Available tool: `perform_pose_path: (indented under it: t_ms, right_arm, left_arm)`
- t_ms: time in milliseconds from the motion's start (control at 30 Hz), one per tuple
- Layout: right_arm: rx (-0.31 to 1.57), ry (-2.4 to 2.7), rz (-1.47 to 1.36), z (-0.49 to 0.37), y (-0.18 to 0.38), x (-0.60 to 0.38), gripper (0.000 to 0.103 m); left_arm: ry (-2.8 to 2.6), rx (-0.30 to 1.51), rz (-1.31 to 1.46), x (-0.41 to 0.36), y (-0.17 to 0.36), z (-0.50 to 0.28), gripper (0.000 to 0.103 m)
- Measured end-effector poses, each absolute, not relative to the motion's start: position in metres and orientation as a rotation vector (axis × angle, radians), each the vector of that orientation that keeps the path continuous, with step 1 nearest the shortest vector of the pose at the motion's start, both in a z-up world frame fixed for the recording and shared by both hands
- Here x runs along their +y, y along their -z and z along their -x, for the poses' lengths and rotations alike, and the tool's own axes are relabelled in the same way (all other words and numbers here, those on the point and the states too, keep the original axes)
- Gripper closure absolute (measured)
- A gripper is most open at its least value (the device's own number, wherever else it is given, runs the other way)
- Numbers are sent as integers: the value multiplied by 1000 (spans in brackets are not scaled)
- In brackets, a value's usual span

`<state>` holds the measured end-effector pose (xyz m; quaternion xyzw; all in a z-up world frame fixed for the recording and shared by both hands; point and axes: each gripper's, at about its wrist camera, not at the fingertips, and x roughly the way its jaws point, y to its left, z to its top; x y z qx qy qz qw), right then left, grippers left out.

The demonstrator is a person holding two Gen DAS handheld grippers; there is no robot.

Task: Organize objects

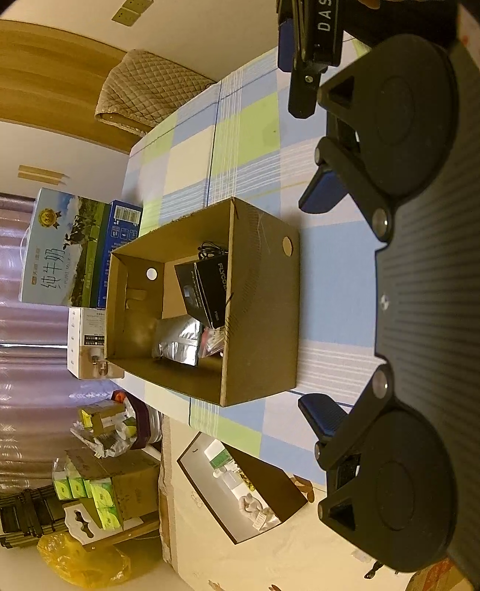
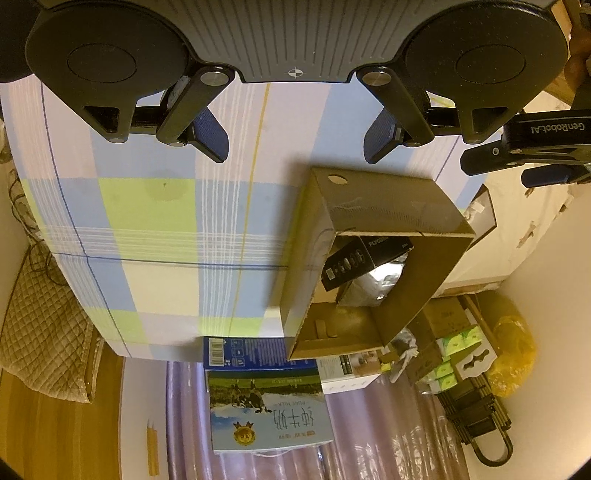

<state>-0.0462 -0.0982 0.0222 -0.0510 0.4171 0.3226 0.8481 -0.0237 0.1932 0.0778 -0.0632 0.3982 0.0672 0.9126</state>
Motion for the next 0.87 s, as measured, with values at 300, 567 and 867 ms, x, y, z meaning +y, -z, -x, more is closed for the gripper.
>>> perform_pose_path:
  t_ms: [300,567,867]
  right_arm:
    - [880,-682,106,45,-22,-98,25]
    - [877,-683,107,45,-23,-97,25]
    - [875,-683,105,45,-25,-96,25]
  left_arm:
    - [-138,826,130,193,-78,22,1]
    - [-138,826,129,193,-78,22,1]
    - [-127,819,134,193,-78,22,1]
